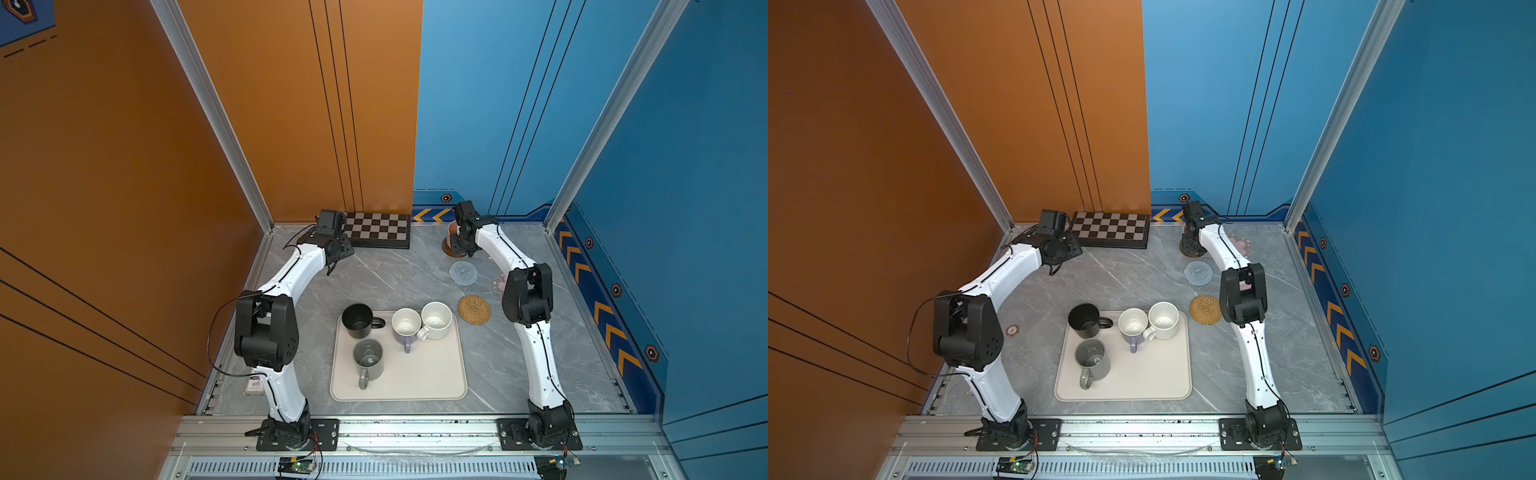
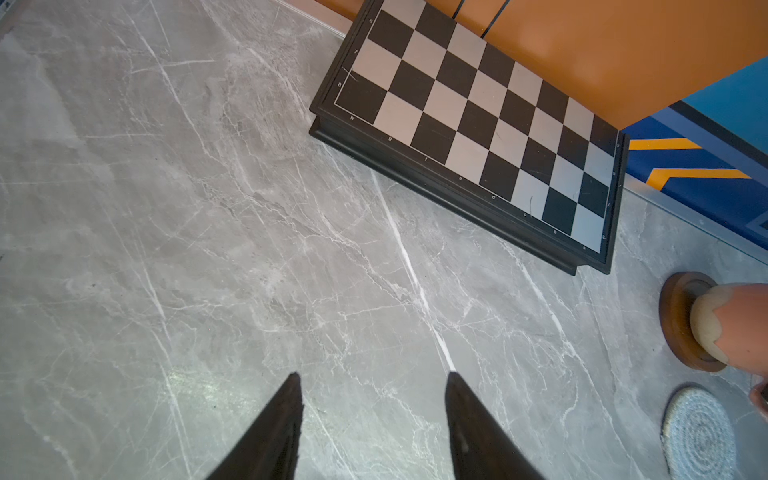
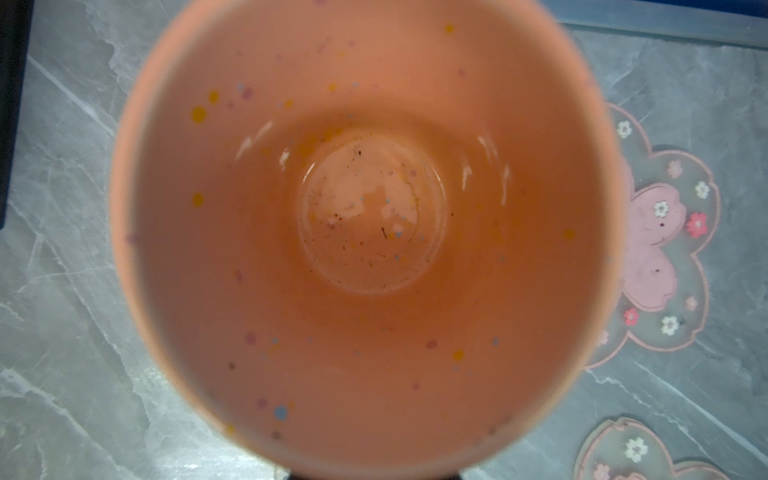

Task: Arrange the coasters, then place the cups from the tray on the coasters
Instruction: 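Lower the orange mug onto the brown wooden coaster and open the right gripper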

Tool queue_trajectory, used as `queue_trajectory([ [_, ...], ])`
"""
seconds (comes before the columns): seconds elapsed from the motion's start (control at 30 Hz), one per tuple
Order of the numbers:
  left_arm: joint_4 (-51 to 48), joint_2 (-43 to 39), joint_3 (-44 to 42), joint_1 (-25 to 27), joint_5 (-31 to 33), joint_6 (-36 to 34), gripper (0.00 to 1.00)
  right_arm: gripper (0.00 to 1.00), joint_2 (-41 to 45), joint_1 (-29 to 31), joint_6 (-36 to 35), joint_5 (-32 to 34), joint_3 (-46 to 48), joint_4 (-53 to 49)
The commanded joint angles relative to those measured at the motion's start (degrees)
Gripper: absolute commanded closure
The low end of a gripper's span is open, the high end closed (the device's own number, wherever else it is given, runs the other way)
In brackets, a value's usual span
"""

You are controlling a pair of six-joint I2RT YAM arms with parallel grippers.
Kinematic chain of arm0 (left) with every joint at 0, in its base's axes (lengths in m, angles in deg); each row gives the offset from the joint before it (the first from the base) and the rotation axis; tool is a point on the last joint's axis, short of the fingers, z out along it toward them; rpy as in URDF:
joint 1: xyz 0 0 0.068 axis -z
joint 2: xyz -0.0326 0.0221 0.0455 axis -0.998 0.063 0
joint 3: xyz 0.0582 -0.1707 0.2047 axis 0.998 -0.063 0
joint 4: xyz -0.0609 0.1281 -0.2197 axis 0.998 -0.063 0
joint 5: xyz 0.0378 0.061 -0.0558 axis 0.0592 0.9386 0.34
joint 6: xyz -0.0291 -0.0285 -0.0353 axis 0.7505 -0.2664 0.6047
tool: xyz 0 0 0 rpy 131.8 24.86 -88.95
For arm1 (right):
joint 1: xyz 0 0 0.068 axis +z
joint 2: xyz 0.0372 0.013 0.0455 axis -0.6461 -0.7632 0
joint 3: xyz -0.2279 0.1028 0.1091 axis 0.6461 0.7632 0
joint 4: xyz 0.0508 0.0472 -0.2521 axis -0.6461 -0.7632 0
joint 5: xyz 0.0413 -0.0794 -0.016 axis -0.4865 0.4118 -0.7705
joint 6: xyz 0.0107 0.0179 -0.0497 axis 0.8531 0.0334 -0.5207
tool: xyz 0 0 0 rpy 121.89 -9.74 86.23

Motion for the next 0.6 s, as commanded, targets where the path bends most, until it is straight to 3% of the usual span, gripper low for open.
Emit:
queue_trajectory([
  [0.0,-0.28,1.13,1.29,-0.47,-0.93,-0.72,0.44,1.0,0.57,-0.6,1.34,-0.33,-2.93,3.02],
  [0.57,-0.39,1.4,1.6,-0.43,-1.36,-0.36,0.44,1.0,-0.05,-1.1,1.95,-2.42,-2.83,3.41],
])
